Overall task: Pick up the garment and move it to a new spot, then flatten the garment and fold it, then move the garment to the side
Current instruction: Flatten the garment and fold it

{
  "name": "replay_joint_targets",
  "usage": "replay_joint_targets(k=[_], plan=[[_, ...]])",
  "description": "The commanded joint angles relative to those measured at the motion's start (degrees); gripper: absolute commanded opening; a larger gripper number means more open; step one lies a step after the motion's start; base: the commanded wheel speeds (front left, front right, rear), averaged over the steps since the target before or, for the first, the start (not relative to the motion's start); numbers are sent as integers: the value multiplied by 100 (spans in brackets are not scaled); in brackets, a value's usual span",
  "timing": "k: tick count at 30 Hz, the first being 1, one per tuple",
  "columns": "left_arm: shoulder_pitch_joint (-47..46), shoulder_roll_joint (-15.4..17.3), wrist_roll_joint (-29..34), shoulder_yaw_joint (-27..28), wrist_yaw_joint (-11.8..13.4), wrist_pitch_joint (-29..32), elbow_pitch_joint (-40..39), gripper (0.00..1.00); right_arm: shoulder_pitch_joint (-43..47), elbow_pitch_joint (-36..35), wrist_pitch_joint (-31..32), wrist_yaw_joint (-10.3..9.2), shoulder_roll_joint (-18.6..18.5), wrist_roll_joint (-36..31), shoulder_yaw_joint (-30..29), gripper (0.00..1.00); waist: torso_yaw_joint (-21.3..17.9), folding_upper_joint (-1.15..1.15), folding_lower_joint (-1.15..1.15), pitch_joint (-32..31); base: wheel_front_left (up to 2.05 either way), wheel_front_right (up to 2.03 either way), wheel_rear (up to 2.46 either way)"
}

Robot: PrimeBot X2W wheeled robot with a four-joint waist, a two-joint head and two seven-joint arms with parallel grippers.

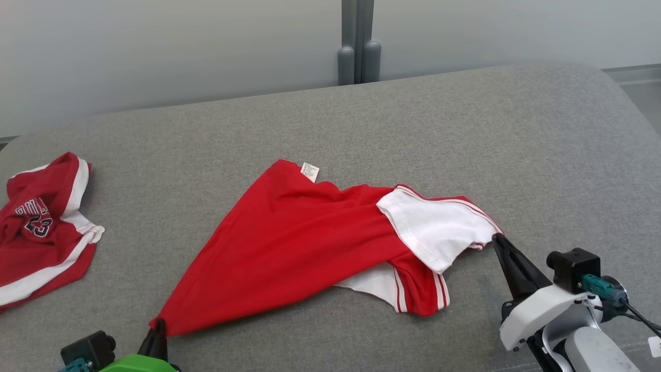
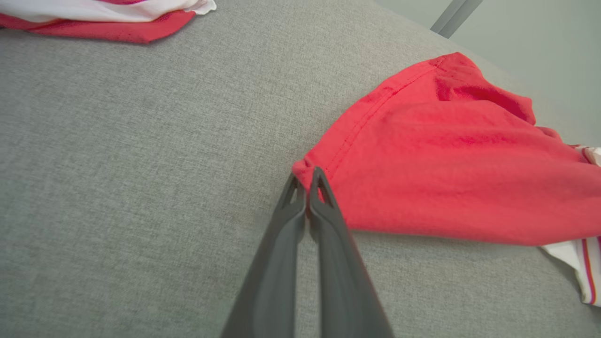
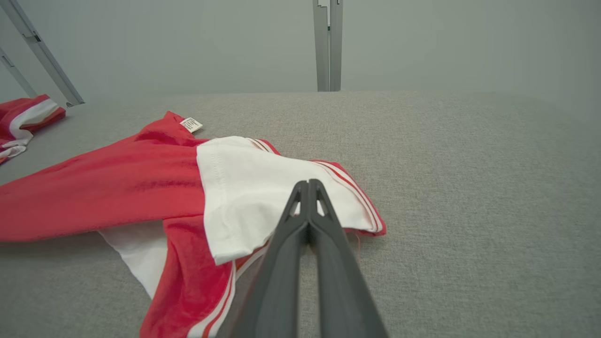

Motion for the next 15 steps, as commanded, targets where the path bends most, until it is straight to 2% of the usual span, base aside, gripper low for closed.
replay_joint_targets(k=[1, 3, 5, 6, 7, 8, 9, 10, 12, 13, 14, 15], plan=[[10, 17, -18, -7, -4, 3, 1, 0, 63, -24, 12, 0, -7, -39, -2, 0, 13, 0, 0, -13, 0, 0, 0], [5, 7, -13, -29, -7, 19, 11, 0, 66, -30, 23, 0, 2, -42, 1, 0, 26, 0, 0, -36, 0, 0, 0], [17, -11, -19, -51, -13, 19, 27, 11, 89, -37, 28, 0, 3, -47, 4, 0, 36, 0, 0, -59, 0, 0, 0], [20, -17, -29, -63, -23, 26, 33, 20, 98, -41, 35, 0, -1, -46, 6, 0, 39, 0, 0, -65, 0, 0, 0], [15, -23, -42, -78, -37, 44, 37, 36, 98, -49, 42, 0, -3, -47, 7, 0, 42, 0, 0, -66, 0, 0, 0], [0, -32, -49, -88, -49, 53, 42, 72, 99, -61, 50, 0, -3, -52, 6, 0, 43, 0, 0, -67, 0, 0, 0], [-18, -41, -47, -97, -43, 47, 44, 100, 98, -71, 52, 0, -3, -58, 6, 8, 42, 0, 0, -67, 0, 0, 0], [-34, -46, -53, -105, -51, 50, 48, 100, 92, -79, 55, 0, -8, -62, 6, 25, 40, 0, 0, -69, 0, 0, 0], [-74, -58, -56, -111, -60, 35, 46, 100, 80, -91, 35, 0, -27, -51, -6, 49, 34, 0, 0, -68, 0, 0, 0], [-91, -58, -53, -112, -64, 21, 38, 100, 77, -96, 24, 0, -35, -53, -15, 78, 31, 0, 0, -68, 0, 0, 0], [-112, -53, -43, -109, -65, 4, 25, 100, 80, -99, 7, 0, -33, -60, -23, 100, 28, 0, 0, -70, 0, 0, 0], [-132, -42, -26, -100, -61, -15, 10, 100, 85, -105, 0, 0, -22, -66, -39, 100, 23, 0, 0, -74, 0, 0, 0]])
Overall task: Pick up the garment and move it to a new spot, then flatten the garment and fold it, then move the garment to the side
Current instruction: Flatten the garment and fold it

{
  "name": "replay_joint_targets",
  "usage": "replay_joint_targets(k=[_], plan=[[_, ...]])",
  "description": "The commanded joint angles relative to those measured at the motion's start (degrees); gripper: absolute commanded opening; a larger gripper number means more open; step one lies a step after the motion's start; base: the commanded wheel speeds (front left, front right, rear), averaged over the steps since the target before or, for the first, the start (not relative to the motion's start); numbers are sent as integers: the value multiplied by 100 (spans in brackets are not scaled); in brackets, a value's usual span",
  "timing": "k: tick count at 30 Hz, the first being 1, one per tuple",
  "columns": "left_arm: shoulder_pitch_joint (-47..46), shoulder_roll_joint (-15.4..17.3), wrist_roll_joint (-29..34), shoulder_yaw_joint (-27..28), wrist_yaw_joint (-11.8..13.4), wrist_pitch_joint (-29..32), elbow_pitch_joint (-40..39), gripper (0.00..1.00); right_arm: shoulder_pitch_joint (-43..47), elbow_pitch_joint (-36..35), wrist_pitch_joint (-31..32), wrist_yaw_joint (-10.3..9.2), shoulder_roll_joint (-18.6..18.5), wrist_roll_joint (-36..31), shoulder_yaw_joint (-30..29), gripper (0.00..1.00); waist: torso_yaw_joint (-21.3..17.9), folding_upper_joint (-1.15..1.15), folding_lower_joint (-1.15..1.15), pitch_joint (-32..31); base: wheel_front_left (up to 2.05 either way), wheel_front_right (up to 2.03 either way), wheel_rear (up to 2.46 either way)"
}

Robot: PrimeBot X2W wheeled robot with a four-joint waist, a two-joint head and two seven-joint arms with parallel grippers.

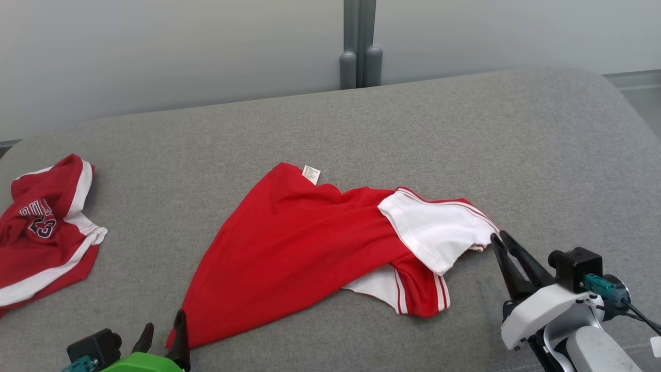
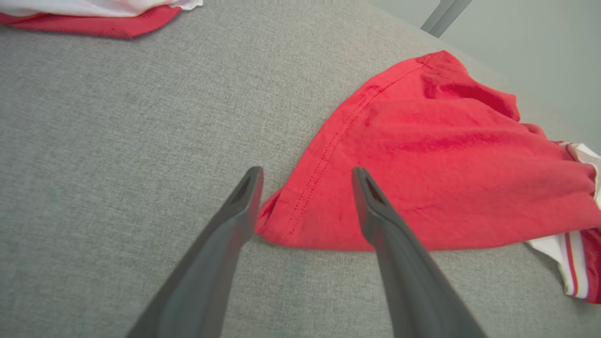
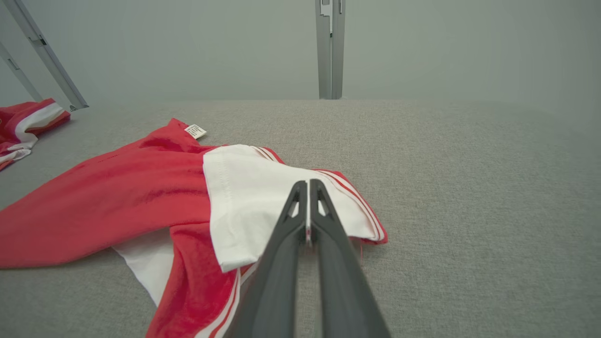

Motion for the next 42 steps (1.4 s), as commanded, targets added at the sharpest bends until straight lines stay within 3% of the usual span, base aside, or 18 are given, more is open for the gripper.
replay_joint_targets(k=[1, 21, 27, 42], plan=[[-111, 26, 33, 13, 0, -41, -21, 100, 65, -25, -33, 0, -9, -29, -20, 100, -6, 0, 0, -5, 0, 0, 0], [-199, 299, 742, 61, 228, -863, -1208, 100, 276, -539, -251, 0, 216, 89, -394, 100, 7, 0, 0, -133, 0, 0, 0], [-162, 161, 982, 151, 269, -1168, -1383, 100, 501, -691, -361, 0, 349, 66, -589, 100, 45, 0, 0, -144, 0, 0, 0], [-252, -90, 1348, 82, 70, -1288, -1250, 100, 707, -883, -360, 0, 482, -41, -627, 100, 27, 0, 0, -139, 0, 0, 0]])
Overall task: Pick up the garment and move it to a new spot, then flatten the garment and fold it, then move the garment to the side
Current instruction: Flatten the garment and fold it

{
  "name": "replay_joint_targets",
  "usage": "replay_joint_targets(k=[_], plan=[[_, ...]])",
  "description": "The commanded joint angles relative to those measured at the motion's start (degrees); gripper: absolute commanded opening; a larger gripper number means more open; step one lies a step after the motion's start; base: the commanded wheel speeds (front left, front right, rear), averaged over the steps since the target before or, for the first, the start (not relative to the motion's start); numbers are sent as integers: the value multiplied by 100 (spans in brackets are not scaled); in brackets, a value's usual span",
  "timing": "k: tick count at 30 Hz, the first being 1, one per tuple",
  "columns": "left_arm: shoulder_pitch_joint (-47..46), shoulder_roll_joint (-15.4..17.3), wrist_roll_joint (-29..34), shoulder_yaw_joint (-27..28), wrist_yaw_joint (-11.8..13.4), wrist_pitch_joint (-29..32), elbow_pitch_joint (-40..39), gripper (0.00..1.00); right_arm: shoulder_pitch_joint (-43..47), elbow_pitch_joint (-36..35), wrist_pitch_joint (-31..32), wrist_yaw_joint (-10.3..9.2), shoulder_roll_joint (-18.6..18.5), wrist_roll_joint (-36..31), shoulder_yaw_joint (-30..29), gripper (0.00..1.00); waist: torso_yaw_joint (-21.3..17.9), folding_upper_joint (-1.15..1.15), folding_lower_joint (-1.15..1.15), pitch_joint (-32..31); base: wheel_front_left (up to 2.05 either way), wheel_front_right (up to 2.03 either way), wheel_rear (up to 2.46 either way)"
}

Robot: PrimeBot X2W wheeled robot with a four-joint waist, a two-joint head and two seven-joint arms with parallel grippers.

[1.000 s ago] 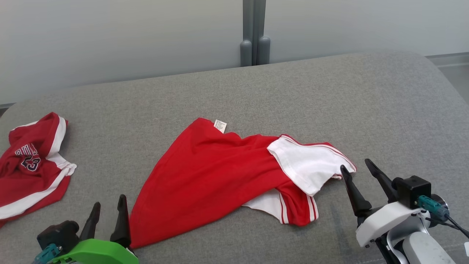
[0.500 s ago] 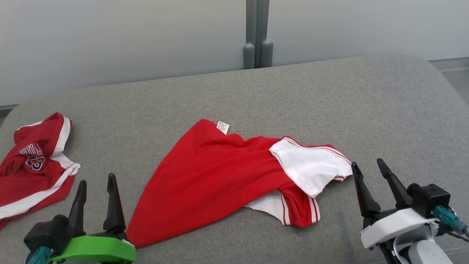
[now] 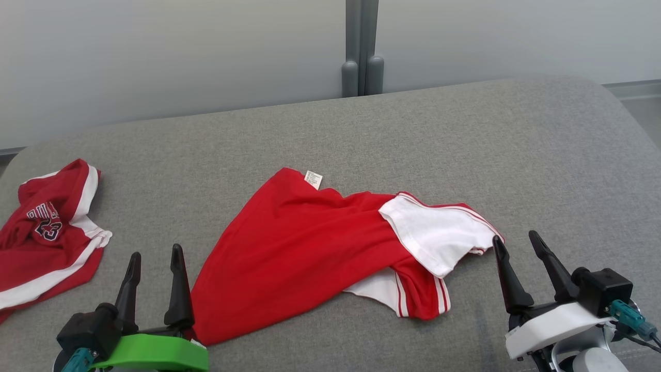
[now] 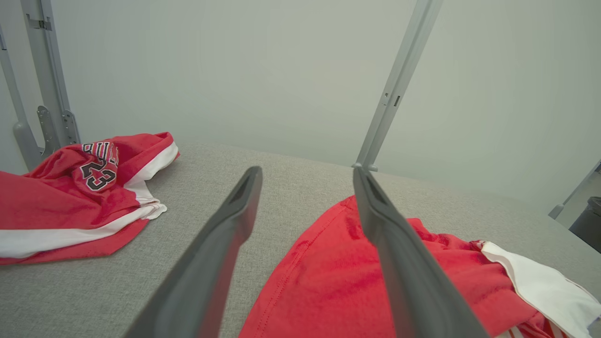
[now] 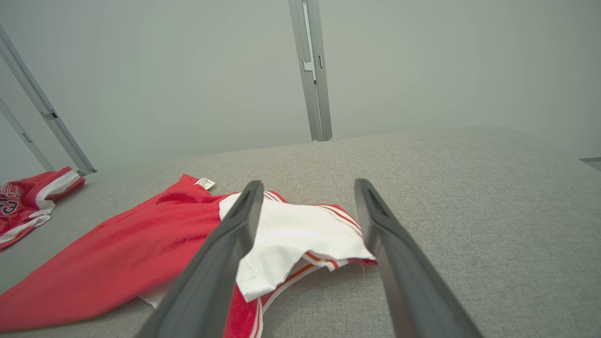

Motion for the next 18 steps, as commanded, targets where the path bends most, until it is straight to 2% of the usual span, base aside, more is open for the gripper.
replay_joint_targets(k=[1, 18], plan=[[-110, -6, 64, 24, -44, -46, 29, 100, 30, -20, 6, 0, -7, -30, -1, 100, 4, 0, 0, 0, 0, 0, 0], [-138, 7, 125, 5, -119, -32, 103, 100, 42, 16, 92, 0, -4, 25, 29, 100, 46, 0, 0, 38, 0, 0, 0]])
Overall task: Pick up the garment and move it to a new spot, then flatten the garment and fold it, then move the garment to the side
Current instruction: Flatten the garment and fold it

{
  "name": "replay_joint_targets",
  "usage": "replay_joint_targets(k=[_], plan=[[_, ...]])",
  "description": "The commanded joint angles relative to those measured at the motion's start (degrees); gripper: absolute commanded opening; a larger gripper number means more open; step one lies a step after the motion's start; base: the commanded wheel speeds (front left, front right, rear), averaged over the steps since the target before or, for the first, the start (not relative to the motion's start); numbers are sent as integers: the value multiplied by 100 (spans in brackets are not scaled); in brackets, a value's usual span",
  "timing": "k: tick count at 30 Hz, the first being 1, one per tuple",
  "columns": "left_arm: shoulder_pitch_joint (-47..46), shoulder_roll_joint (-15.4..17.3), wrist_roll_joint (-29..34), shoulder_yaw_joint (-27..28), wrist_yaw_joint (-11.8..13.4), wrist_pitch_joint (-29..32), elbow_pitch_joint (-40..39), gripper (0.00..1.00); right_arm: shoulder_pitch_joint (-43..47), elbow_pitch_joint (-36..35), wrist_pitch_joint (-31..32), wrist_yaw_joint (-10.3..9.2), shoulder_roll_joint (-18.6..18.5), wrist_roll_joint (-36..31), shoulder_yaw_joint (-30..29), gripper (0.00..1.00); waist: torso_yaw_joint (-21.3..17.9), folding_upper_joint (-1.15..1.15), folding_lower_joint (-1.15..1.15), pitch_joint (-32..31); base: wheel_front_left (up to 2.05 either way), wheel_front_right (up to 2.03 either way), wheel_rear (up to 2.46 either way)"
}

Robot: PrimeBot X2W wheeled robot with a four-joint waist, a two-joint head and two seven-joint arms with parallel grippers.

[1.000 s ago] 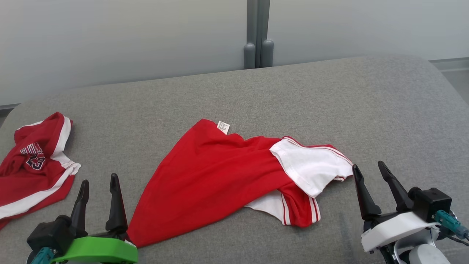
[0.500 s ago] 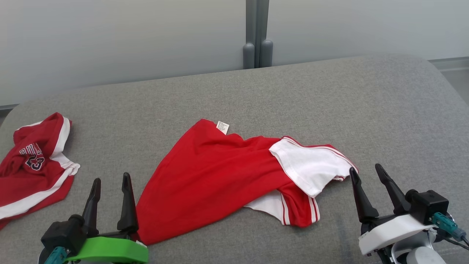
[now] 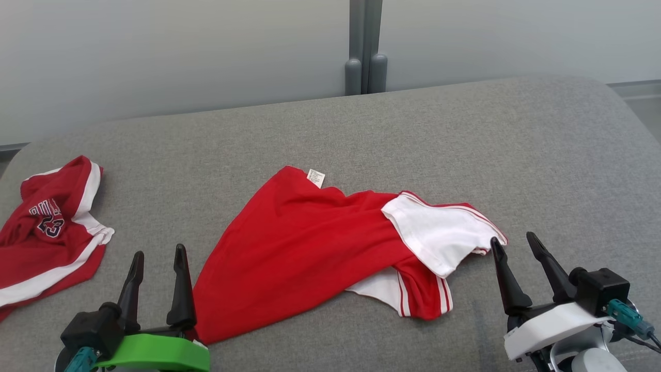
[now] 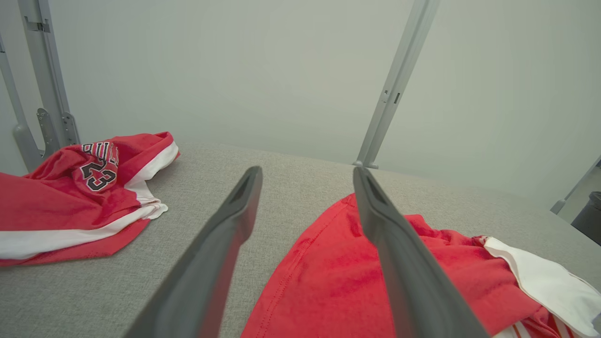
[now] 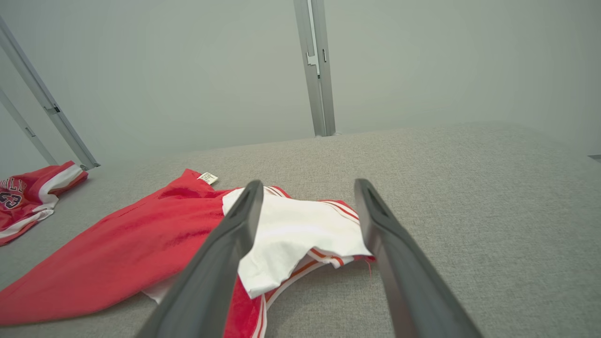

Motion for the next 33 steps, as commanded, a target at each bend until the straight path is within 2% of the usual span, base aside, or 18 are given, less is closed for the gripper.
replay_joint_targets(k=[1, 13, 23, 29, 33], plan=[[-104, 45, 10, 14, -23, -8, 13, 100, 28, 12, 26, 0, 1, 26, 11, 100, -8, 0, 0, 19, 0, 0, 0], [-357, 88, 47, -139, -119, 131, 99, 100, -87, 92, 24, 0, -4, 70, 81, 100, -82, 0, 0, 120, 0, 0, 0], [-868, 256, 8, -319, -278, 663, 194, 100, -241, 245, -17, 0, 75, 159, 269, 100, -300, 0, 0, 287, 0, 0, 0], [-1333, 431, -108, -390, -492, 1183, 308, 100, -369, 470, 94, 0, 90, 238, 517, 100, -404, 0, 0, 419, 0, 0, 0], [-1753, 516, -308, -512, -769, 1721, 386, 100, -458, 589, 94, 0, 108, 290, 656, 100, -451, 0, 0, 522, 0, 0, 0]])
